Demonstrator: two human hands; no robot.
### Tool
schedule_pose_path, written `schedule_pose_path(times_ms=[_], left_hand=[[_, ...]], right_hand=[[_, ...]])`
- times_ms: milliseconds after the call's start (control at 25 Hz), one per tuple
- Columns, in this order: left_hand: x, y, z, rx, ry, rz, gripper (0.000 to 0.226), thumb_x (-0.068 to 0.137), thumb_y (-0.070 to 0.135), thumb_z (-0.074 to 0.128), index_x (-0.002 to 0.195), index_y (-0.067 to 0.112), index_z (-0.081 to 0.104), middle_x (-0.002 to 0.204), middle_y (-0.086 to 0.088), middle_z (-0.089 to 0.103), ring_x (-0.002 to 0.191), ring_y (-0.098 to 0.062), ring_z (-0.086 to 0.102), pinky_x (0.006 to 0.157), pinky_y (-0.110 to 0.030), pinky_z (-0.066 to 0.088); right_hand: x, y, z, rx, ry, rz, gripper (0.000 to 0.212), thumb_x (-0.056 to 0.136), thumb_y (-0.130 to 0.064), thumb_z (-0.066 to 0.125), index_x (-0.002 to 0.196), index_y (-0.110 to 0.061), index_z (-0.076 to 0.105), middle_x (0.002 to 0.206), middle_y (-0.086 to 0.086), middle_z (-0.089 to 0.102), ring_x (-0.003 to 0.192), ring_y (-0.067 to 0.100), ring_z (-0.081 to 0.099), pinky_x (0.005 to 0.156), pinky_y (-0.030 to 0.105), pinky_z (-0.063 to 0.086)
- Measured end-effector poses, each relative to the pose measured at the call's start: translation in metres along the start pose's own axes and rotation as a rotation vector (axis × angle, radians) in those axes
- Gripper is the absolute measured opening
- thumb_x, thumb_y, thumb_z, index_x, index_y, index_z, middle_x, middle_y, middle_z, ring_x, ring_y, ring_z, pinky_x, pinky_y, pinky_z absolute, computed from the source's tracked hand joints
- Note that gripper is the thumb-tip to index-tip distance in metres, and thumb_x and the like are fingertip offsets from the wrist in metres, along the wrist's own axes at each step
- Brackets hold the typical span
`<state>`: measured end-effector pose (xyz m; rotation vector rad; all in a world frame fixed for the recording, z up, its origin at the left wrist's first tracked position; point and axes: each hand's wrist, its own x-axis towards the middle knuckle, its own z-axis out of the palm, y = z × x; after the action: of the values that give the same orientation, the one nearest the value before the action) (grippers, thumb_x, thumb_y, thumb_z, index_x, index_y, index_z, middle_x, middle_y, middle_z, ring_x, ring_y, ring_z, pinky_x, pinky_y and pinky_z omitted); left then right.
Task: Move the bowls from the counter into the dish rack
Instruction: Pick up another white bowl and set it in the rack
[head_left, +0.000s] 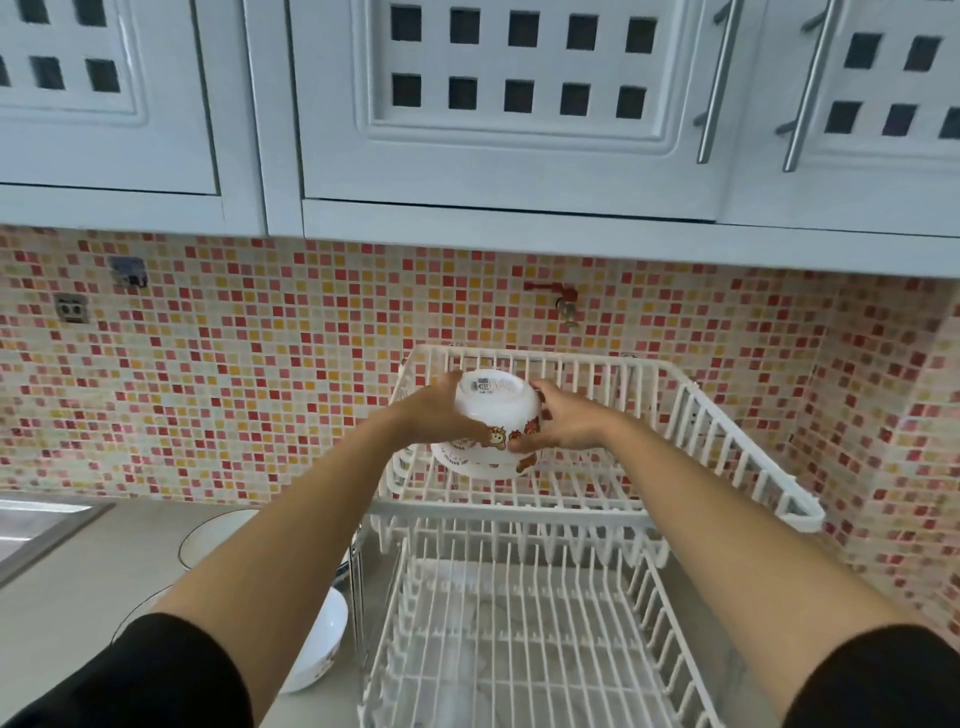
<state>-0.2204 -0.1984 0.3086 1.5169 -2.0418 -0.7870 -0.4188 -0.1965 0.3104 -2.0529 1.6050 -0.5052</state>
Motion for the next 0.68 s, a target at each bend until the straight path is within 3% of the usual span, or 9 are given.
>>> schedule_pose_path(times_ms=[320, 480, 680], left_hand=[[-0.004, 0.001, -0.001, 0.093, -0.033, -0.03, 0.104, 0.076, 0.034, 0.073, 0.152, 0.022, 0.003, 0.153, -0.01, 0.031, 0.135, -0.033, 0.039, 0.109, -0.043, 0.039], [-0.027, 0.01, -0.021, 0.147, 0.089, 0.072, 0.089, 0.087, 0.03, 0.063, 0.152, 0.015, 0.004, 0.16, -0.013, 0.015, 0.145, -0.033, 0.024, 0.116, -0.046, 0.028], [-0.073, -0.008, -0.07, 0.125, 0.262, 0.133, 0.073, 0.094, 0.027, 0.053, 0.152, 0.014, 0.013, 0.158, -0.012, 0.022, 0.142, -0.031, 0.032, 0.114, -0.045, 0.034]], right_hand=[[-0.003, -0.007, 0.002, 0.021, -0.063, 0.015, 0.101, 0.073, -0.025, 0.08, 0.149, -0.016, 0.014, 0.151, 0.004, 0.033, 0.136, 0.023, 0.035, 0.11, 0.032, 0.032], [-0.014, -0.039, 0.0, -0.059, 0.057, -0.015, 0.099, 0.08, -0.038, 0.071, 0.151, -0.012, 0.008, 0.158, 0.007, 0.022, 0.141, 0.027, 0.031, 0.111, 0.035, 0.031], [-0.018, -0.112, 0.032, -0.104, 0.216, -0.143, 0.081, 0.091, -0.053, 0.046, 0.152, -0.016, 0.006, 0.161, 0.005, 0.005, 0.148, 0.024, 0.011, 0.119, 0.041, 0.018]])
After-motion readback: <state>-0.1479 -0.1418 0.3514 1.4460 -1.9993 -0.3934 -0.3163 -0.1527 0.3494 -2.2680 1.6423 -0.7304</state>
